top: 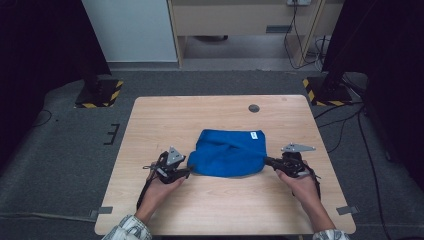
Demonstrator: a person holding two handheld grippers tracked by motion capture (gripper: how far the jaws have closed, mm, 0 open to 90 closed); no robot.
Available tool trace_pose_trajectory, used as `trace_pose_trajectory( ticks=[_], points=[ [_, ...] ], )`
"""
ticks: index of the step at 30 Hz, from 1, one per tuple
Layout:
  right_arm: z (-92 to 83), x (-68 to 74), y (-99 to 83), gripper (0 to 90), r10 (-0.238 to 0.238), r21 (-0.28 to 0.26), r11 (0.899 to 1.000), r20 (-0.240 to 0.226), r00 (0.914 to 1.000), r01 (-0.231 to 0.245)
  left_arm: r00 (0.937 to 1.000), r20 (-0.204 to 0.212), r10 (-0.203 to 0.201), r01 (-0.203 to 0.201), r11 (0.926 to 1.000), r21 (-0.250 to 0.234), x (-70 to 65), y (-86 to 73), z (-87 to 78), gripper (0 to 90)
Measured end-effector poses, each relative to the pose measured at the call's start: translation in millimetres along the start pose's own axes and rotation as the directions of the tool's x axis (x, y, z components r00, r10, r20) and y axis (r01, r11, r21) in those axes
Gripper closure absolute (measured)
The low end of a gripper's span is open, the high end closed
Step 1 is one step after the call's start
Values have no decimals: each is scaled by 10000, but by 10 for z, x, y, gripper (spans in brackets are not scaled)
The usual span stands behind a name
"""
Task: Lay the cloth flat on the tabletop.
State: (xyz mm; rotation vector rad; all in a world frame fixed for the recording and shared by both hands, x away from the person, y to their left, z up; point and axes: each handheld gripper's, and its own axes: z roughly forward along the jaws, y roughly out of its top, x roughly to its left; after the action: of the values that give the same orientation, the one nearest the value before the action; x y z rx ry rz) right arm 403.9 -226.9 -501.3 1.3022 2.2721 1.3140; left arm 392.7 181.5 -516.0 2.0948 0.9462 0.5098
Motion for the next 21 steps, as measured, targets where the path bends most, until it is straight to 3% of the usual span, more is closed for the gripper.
trace_pose_trajectory(
  ticks=[2,9,12,15,21],
  points=[
    [61,-13,19,890,71,99,9999,69,10000,-71,9999,-80,148,-146,9998,162,6,6,42,482],
    [290,-148,167,889,56,497,9987,481,9988,-80,9993,-316,-202,210,9994,260,82,-10,172,489],
    [403,-180,168,872,49,737,9972,586,9983,-92,9994,-340,-56,69,9991,408,70,-21,205,490],
    [433,-160,144,784,48,786,9969,690,9976,-102,9993,-345,122,-107,9990,445,51,-17,203,489],
    [252,-51,60,559,-320,458,9986,929,9952,278,9989,-456,125,-101,9985,533,57,-28,219,487]
  ],
)
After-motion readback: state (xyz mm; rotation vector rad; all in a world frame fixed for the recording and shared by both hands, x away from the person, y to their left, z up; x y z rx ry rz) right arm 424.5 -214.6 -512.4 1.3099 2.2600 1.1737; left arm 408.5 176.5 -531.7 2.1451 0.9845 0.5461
